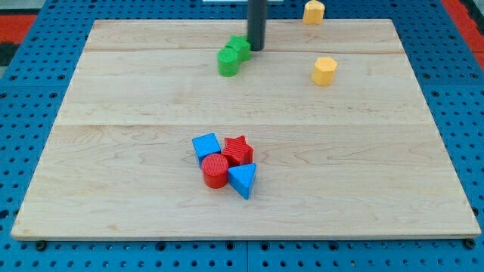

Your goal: Move the red blocks and blue triangle towards the bottom left of the board

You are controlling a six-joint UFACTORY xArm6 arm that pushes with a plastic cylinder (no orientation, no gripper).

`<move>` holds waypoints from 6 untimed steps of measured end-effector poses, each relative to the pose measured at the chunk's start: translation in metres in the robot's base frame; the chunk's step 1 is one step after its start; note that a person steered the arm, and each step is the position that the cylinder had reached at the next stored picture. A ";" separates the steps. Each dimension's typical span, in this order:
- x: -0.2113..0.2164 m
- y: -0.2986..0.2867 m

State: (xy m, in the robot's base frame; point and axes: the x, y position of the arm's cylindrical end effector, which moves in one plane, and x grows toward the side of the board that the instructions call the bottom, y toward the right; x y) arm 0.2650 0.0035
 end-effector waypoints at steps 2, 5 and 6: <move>0.031 -0.048; 0.123 0.046; 0.124 0.044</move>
State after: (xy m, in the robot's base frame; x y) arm 0.3885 0.0472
